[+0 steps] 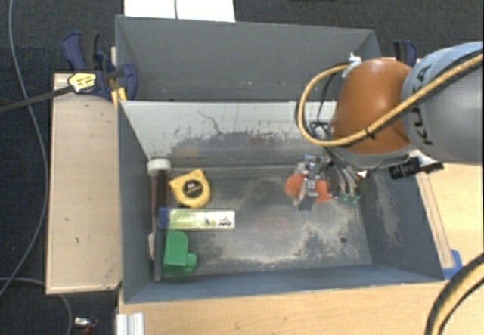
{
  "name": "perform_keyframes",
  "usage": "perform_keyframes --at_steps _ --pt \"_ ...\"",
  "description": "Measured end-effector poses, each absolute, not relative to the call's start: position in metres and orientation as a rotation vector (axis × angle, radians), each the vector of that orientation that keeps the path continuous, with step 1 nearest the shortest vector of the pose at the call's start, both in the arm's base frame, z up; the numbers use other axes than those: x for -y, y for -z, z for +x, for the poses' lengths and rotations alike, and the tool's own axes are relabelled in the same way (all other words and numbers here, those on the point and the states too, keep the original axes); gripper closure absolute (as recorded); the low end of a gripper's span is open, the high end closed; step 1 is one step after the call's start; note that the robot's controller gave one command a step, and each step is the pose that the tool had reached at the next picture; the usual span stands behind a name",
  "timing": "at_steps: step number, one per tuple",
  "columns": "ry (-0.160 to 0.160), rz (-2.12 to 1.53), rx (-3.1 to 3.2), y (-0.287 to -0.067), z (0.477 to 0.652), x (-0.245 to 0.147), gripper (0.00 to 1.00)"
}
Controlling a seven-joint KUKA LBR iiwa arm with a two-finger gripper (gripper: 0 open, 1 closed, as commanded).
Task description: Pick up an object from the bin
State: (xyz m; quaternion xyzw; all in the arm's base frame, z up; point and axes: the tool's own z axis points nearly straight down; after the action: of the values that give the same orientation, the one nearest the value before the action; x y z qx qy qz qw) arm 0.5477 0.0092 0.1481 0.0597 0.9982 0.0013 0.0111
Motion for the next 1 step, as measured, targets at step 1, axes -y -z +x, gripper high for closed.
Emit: perform_keyframes --at_steps 1 --pt "-0.005 0.183 -3.111 -0.1658 0.5483 -0.0091 1.0"
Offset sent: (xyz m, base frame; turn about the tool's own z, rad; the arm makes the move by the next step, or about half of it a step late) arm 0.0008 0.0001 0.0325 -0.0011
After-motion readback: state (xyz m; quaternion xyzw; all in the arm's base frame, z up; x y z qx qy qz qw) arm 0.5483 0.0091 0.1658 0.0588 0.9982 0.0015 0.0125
